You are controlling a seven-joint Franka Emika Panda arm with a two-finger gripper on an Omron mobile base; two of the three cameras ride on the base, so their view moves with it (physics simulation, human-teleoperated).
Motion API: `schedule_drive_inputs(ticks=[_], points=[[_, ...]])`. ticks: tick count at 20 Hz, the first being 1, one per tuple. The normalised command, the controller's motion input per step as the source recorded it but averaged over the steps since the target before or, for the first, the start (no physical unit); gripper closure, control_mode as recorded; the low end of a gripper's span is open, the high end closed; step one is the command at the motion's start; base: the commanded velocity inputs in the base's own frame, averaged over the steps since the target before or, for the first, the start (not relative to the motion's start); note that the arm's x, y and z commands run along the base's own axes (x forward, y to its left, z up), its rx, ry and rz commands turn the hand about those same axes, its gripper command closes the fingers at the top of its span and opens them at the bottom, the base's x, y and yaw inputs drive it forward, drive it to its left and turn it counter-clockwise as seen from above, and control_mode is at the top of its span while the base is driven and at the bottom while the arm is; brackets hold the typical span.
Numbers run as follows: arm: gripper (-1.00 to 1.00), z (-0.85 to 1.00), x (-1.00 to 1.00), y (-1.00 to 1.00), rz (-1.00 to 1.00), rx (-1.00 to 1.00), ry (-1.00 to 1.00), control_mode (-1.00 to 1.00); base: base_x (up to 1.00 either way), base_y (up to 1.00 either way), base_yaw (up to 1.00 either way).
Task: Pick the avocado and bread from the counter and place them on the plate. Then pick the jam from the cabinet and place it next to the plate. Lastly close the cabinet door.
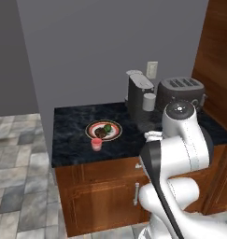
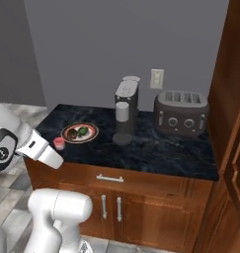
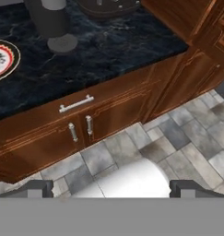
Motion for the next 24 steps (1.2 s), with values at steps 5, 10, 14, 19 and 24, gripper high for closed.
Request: schedule_drive_inputs(ticks=[5,10,14,19,24], points=[[-1.00,0.00,0.00,0.00,0.00,0.00,0.00,1.00,-0.71,-0.20,0.00],[-1.00,0.00,0.00,0.00,0.00,0.00,0.00,1.00,-0.70,-0.32,0.00],[-1.00,0.00,0.00,0.00,0.00,0.00,0.00,1.00,-0.68,-0.41,0.00],[-1.00,0.00,0.00,0.00,0.00,0.00,0.00,1.00,-0.59,-0.50,0.00],[-1.00,0.00,0.00,0.00,0.00,0.00,0.00,1.00,-0.51,-0.55,0.00]])
